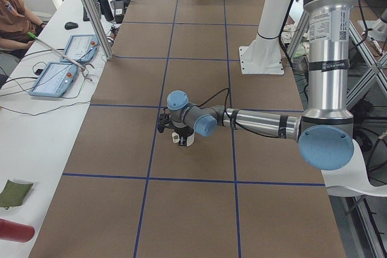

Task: Left arm hands cup to right arm to dump lemon

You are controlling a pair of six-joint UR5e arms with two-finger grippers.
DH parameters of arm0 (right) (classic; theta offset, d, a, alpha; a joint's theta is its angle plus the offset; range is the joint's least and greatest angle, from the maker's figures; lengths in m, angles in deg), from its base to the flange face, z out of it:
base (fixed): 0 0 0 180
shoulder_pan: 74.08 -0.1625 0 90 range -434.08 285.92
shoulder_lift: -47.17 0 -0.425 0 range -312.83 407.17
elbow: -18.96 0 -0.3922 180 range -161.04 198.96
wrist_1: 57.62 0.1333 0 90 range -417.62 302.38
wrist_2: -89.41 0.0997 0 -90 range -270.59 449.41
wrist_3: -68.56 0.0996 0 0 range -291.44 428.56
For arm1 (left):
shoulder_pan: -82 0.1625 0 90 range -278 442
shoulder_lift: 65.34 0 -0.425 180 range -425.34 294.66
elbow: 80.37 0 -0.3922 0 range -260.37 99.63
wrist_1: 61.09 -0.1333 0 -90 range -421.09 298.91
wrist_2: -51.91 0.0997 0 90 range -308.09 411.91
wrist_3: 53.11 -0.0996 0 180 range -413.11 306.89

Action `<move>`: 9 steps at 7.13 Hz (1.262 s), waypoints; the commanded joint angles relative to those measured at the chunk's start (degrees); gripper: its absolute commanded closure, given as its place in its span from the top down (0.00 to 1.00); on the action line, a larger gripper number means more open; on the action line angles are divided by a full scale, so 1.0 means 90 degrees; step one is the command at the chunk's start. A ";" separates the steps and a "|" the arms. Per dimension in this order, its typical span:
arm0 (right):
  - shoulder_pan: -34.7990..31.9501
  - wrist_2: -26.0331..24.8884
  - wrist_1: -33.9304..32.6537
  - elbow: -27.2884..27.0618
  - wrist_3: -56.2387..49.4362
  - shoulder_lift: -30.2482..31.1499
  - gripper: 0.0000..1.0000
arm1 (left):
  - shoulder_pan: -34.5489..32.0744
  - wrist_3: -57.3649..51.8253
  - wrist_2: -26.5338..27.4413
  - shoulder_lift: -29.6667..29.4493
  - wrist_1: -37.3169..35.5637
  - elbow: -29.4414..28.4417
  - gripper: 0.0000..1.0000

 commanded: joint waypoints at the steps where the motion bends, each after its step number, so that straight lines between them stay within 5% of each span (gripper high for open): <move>1: 0.0011 0.0173 0.0007 0.0252 0.0001 -0.0216 1.00 | -0.0004 0.0191 -0.0322 -0.0058 -0.0055 0.0192 0.00; 3: 0.0021 0.0311 0.0377 0.0284 0.0011 -0.0303 1.00 | -0.0498 0.0359 -0.0908 -0.0737 -0.0907 0.0339 0.00; 6: 0.0545 0.0311 0.0369 0.0205 0.0050 -0.1237 1.00 | -0.0736 0.0533 -0.0920 -0.2856 -0.3896 0.0614 0.00; 9: 0.1745 -0.0641 0.0456 0.0274 0.0585 -0.2643 1.00 | -0.0135 0.2909 -0.0911 -0.4146 -0.3913 0.0118 0.00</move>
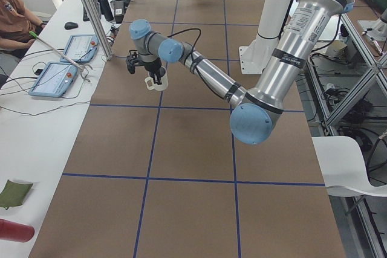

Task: Left arm hands cup to right arm to dump lemon

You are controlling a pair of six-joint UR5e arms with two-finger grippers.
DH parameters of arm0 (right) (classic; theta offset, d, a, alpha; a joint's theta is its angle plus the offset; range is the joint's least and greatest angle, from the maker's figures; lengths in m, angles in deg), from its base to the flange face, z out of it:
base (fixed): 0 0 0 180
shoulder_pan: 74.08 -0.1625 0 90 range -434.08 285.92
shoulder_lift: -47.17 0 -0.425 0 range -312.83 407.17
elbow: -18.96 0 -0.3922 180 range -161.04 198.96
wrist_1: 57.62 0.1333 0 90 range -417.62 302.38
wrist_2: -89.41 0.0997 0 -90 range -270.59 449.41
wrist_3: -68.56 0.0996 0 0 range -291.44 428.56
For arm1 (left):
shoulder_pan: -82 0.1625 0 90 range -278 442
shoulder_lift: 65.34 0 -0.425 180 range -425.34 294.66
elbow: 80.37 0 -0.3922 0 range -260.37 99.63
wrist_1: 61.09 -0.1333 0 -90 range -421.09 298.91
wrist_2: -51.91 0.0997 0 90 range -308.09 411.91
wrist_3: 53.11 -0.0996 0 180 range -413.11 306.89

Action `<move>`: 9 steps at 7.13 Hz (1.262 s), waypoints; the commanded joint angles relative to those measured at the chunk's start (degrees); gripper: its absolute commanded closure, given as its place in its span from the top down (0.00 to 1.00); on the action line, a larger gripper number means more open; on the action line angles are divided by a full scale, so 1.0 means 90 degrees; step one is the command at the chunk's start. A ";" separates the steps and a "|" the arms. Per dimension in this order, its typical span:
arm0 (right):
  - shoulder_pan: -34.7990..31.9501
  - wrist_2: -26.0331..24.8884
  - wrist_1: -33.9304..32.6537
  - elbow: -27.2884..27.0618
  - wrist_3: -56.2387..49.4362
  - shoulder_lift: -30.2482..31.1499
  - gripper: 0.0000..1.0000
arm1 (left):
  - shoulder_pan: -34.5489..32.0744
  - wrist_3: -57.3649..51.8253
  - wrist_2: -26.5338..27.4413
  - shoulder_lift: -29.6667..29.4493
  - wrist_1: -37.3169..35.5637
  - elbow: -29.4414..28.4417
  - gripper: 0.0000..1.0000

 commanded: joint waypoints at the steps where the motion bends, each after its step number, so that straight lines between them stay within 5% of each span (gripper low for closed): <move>1: 0.1052 -0.1011 0.0570 0.0008 0.0809 -0.0956 1.00 | 0.0776 0.1828 0.0063 -0.1048 0.0016 -0.0530 0.00; 5: 0.3328 -0.3255 0.4035 -0.0060 0.3527 -0.1058 1.00 | 0.1346 0.4028 0.0298 -0.2339 0.0950 -0.1720 0.00; 9: 0.5594 -0.6467 0.4814 -0.0090 0.3423 -0.1097 1.00 | 0.1669 0.4609 0.0249 -0.3550 0.1363 -0.3234 0.00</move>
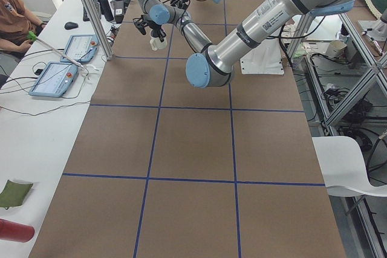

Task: Left arm hands cup to right arm to dump lemon

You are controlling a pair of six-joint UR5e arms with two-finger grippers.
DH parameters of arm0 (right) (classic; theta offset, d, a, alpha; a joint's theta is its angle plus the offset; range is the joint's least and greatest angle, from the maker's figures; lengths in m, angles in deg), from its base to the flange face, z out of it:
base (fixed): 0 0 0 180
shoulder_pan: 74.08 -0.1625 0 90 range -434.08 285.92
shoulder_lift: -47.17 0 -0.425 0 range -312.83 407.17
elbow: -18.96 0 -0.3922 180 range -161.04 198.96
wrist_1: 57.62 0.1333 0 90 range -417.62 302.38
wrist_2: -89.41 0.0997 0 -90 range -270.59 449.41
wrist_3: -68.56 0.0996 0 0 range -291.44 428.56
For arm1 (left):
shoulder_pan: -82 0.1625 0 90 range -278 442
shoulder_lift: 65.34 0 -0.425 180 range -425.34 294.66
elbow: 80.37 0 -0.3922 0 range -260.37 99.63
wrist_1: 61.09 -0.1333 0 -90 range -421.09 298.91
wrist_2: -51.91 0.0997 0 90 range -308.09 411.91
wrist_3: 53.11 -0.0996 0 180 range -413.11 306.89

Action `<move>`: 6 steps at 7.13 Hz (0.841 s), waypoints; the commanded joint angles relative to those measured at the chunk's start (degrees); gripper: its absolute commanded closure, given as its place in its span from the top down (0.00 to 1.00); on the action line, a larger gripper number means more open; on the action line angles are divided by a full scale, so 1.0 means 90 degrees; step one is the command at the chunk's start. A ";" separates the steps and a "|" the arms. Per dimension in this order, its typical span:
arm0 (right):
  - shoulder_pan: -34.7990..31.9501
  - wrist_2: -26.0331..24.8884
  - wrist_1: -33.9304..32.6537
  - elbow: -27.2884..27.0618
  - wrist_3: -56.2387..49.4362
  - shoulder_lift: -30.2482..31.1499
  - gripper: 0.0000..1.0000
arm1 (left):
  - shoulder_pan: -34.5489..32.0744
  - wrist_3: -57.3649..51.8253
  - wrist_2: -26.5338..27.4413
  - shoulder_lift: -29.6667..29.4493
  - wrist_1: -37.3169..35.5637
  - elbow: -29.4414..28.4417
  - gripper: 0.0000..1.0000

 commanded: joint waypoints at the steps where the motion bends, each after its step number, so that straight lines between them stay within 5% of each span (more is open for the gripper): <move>1: 0.0988 -0.1300 0.0084 -0.0004 -0.0062 -0.0059 1.00 | 0.0055 -0.0032 -0.0029 -0.0368 0.0152 -0.0588 0.00; 6: 0.1225 -0.1634 0.0065 0.0064 -0.0375 -0.0148 1.00 | 0.0308 -0.0072 -0.0837 -0.0594 0.0338 -0.0727 0.00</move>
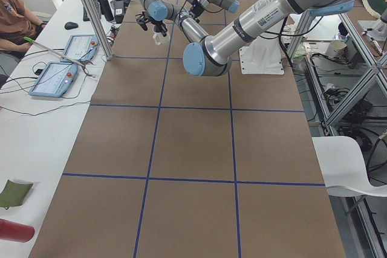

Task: Left arm hands cup to right arm to dump lemon

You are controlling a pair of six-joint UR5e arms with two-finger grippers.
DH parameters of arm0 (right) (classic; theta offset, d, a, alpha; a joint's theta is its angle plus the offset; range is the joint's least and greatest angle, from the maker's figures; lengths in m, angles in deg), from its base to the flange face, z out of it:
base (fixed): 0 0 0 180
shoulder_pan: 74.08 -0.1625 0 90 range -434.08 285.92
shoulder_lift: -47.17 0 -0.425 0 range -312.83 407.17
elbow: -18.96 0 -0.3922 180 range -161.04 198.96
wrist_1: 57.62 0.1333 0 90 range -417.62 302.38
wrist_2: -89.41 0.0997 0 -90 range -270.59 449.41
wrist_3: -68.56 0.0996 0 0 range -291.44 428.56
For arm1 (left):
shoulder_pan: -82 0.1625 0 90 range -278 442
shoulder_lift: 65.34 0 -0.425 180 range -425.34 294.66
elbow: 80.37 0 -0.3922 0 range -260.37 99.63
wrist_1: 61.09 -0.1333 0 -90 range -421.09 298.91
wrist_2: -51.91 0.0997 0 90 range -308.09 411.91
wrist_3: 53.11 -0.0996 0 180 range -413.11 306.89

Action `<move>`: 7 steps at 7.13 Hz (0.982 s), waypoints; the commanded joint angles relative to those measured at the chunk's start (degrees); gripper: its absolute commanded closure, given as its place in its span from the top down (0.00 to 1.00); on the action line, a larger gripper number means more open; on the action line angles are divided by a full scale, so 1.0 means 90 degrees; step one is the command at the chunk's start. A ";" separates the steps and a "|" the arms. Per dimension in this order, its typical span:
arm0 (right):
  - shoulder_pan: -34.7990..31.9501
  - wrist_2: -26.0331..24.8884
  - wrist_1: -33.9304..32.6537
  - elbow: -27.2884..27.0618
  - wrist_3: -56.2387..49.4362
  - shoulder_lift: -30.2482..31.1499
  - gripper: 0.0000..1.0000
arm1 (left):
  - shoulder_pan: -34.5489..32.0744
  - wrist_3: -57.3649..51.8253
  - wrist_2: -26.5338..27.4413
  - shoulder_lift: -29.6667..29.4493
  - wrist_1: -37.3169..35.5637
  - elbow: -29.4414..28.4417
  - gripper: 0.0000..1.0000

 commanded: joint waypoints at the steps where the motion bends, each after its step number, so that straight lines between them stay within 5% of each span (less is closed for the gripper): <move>1: 0.0048 -0.0130 -0.0005 0.0026 -0.0008 -0.0027 1.00 | 0.0203 0.0002 -0.0332 -0.0067 0.0004 0.0017 0.00; 7: 0.0058 -0.0208 -0.0014 0.0075 -0.0018 -0.0017 1.00 | 0.0527 0.0031 -0.0517 -0.0145 0.0004 0.0046 0.00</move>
